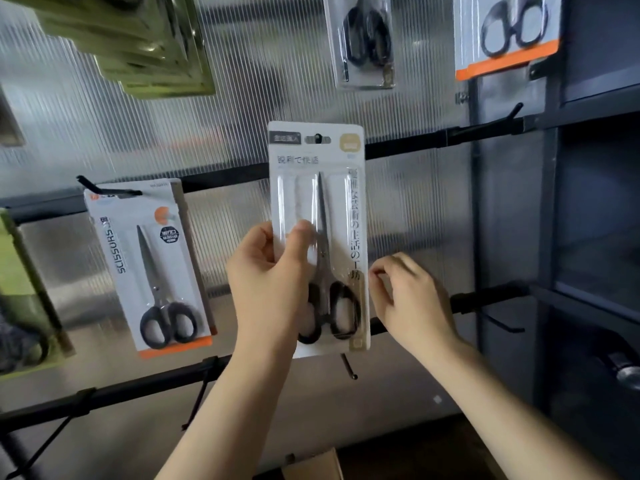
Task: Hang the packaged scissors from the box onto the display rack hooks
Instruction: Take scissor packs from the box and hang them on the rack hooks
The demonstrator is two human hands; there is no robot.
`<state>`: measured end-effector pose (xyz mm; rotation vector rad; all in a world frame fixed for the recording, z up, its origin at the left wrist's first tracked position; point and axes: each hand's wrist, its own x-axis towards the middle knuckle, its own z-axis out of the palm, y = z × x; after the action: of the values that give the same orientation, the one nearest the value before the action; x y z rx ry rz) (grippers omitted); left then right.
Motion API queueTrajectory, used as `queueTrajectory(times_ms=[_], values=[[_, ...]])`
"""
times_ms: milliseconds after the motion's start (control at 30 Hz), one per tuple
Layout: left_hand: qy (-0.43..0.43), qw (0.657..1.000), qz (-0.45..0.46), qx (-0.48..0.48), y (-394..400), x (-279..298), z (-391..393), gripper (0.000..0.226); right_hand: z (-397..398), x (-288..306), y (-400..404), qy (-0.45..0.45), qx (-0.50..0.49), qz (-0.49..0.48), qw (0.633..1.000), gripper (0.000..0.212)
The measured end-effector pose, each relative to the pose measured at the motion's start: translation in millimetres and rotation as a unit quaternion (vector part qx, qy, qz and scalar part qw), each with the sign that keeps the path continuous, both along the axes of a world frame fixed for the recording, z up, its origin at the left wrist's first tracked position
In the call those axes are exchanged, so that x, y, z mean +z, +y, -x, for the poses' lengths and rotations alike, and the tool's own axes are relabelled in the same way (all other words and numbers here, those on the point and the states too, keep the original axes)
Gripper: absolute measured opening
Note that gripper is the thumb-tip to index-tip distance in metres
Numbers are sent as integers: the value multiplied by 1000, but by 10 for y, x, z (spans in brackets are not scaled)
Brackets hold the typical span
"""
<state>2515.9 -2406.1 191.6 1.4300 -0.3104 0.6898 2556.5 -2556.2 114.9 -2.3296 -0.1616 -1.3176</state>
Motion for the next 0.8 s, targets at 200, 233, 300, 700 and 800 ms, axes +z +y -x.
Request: queueTrajectory(times_ms=[200, 233, 300, 700, 800], values=[[14, 1000, -8, -4, -41, 67, -41, 23, -6, -84, -11, 21, -4, -4, 1000, 33], [16, 1000, -8, -2, -43, 67, -53, 24, -10, -100, -14, 22, -4, -6, 1000, 32], [16, 1000, -8, -1, -52, 64, -58, 21, -24, -125, -25, 21, -2, -9, 1000, 29], [-10, 1000, -16, -1, -18, 66, -11, 21, -34, -312, -70, 22, -46, 9, 999, 16], [-16, 1000, -1, -6, 26, 68, -35, 19, -30, -346, -68, 25, -56, 10, 998, 11]])
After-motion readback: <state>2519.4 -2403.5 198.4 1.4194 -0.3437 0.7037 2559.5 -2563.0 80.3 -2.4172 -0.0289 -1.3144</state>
